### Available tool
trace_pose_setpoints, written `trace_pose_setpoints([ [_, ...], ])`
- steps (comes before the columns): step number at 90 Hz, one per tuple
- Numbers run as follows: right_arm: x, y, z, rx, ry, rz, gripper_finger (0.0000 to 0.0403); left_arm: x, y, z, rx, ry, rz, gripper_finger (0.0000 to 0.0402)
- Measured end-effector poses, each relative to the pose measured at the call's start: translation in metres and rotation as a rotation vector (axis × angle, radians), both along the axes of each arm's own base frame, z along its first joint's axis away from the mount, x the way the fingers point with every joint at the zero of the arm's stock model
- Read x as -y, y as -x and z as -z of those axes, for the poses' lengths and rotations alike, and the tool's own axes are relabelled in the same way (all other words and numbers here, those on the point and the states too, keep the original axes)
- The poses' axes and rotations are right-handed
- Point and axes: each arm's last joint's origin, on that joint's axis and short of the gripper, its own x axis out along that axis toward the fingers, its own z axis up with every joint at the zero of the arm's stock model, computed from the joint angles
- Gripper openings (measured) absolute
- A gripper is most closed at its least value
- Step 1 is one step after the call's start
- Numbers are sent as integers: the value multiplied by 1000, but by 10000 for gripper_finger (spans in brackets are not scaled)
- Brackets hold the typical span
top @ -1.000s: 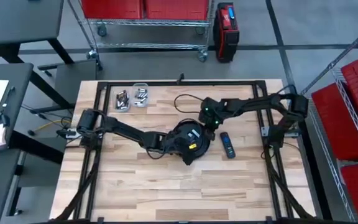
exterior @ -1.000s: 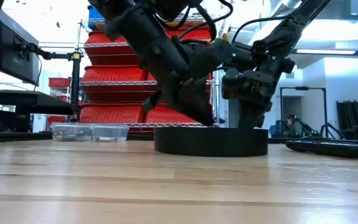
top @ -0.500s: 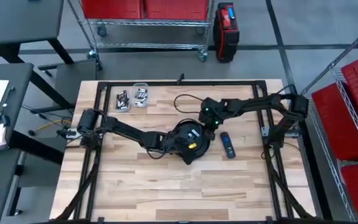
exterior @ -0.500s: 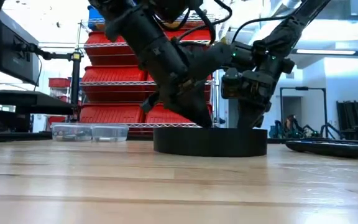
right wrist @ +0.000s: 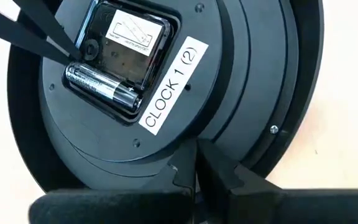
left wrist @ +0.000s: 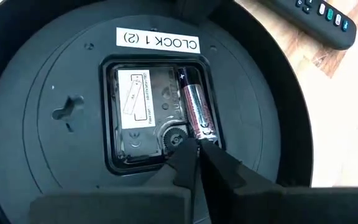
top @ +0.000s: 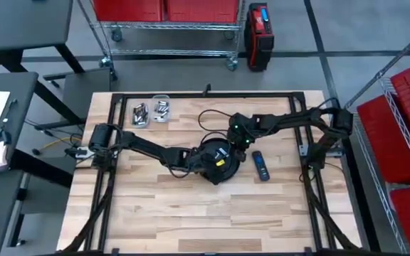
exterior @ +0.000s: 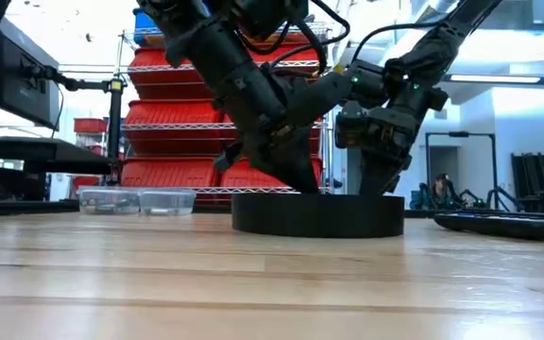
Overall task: Insert battery
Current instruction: Insert the silver battery into the wall clock battery compartment
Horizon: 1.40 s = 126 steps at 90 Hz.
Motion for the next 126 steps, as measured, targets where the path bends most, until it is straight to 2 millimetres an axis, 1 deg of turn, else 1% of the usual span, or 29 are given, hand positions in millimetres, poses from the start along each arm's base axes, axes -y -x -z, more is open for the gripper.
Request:
trace_pose_setpoints([
  [19,0,0,0,2,-1,0,0,-2,-1,-1,10,7,1,0],
  [26,0,0,0,1,-1,0,0,-5,-3,8,-12,29,30,0],
  [34,0,0,0,4,0,1,0,-5,-3,10,-31,89,47,0],
  [40,0,0,0,2,0,2,0,-5,-2,11,-45,82,48,0],
  [48,0,-1,0,12,3,1,0,-5,2,3,-53,52,57,0],
  [66,0,-2,0,17,4,1,0,-14,11,-10,-85,41,45,0],
  [78,0,-2,0,15,4,1,0,-15,13,-23,-47,41,43,0],
  [89,0,-2,0,15,5,1,0,-15,11,-26,-13,39,51,0],
  [99,0,-2,0,15,5,2,0,-14,5,-22,25,41,52,0],
  [110,0,-2,0,15,6,2,0,-14,2,-10,2,45,48,0],
  [126,0,-2,0,15,6,2,0,-17,3,-8,-30,40,44,0],
])
